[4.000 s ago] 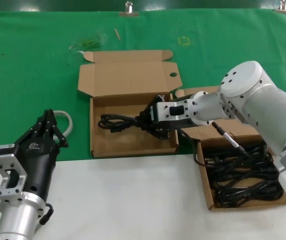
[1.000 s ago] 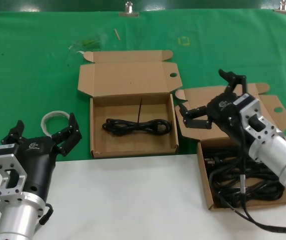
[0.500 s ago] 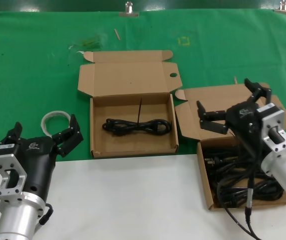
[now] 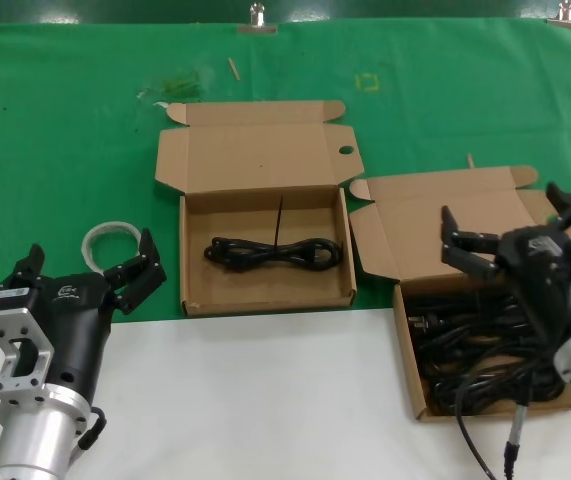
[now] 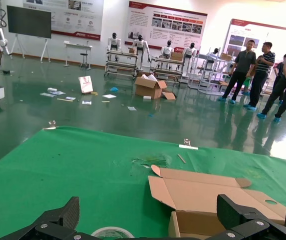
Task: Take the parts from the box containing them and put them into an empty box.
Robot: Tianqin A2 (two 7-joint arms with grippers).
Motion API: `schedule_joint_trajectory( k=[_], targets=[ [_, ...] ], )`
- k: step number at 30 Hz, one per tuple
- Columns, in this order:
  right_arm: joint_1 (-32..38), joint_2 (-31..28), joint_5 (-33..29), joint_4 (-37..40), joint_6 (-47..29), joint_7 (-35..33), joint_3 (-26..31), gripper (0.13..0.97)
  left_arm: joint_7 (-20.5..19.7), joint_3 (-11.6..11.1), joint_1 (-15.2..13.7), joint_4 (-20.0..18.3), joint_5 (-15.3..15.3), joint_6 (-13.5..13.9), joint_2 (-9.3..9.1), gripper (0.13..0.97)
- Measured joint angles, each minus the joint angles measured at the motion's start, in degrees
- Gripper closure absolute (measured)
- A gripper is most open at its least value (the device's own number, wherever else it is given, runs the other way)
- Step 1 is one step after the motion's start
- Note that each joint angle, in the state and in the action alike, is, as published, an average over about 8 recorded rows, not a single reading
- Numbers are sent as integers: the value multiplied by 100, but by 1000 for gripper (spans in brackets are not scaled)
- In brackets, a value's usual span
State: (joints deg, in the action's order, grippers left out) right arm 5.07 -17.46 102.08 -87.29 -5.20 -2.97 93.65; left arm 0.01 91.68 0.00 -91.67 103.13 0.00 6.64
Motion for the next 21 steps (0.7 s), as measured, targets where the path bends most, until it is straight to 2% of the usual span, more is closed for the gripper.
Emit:
schedule_joint_trajectory(
  k=[8, 21],
  targets=[
    [-335, 18, 70, -291, 345, 197, -131, 129, -1, -1, 0, 0, 0, 0, 0, 132],
    [-368, 20, 77, -319, 379, 217, -144, 129, -2, -1, 0, 0, 0, 0, 0, 132]
  ],
)
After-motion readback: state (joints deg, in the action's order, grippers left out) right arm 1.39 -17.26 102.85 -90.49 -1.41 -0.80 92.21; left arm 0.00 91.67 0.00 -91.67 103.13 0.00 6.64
